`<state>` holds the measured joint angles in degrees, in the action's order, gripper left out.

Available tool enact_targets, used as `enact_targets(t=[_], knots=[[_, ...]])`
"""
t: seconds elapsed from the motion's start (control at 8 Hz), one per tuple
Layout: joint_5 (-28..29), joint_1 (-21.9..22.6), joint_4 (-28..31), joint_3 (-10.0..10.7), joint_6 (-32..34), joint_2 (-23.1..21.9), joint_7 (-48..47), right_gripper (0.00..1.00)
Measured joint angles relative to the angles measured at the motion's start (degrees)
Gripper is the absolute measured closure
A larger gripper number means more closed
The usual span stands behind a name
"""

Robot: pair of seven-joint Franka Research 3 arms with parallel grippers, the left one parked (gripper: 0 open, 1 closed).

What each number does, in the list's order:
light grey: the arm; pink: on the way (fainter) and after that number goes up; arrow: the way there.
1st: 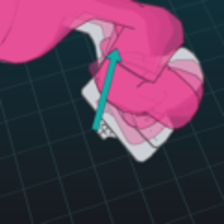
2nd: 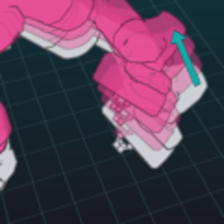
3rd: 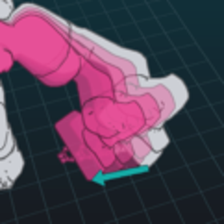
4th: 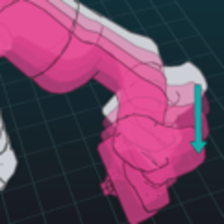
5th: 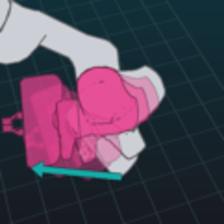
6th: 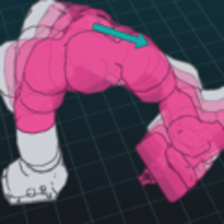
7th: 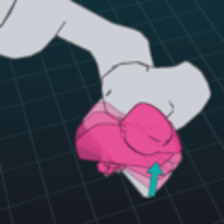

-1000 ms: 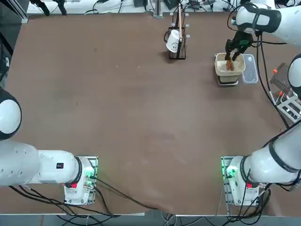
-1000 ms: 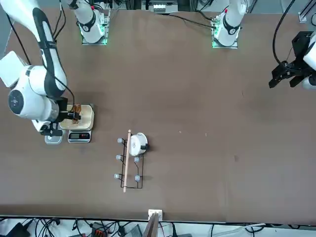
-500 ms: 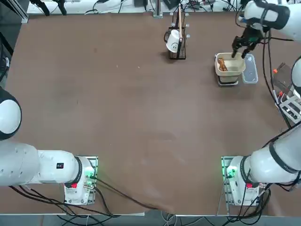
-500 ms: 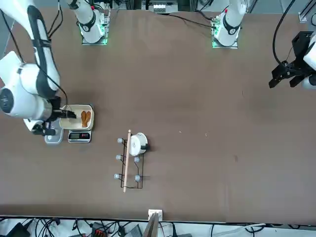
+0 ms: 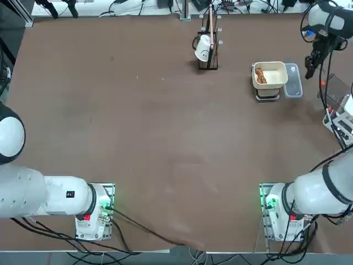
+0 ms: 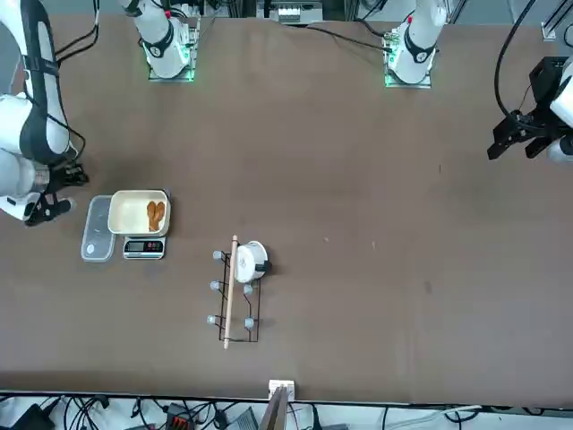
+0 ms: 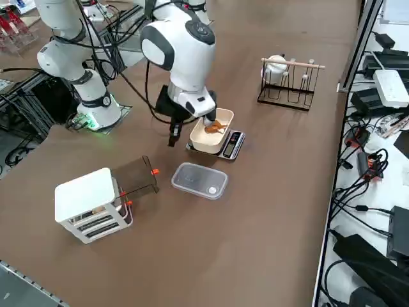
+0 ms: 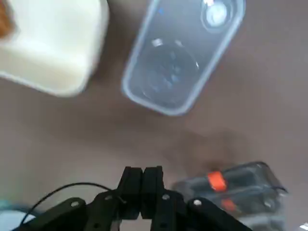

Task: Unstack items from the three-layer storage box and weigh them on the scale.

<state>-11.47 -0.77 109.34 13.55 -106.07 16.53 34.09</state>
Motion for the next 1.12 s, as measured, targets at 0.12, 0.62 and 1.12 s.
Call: enact_targets(t=[0.12, 0.62, 1.12], knots=[[-2.23, -0.14, 1.58, 0.00, -1.61, 0.19, 1.87, 0.98], [-4.08, -6.22, 6.33, 0.15, -9.23, 0.38, 12.38, 0.98], [-8.75, -10.17, 7.78, 0.21, -9.46, 0.38, 12.83, 0.98]])
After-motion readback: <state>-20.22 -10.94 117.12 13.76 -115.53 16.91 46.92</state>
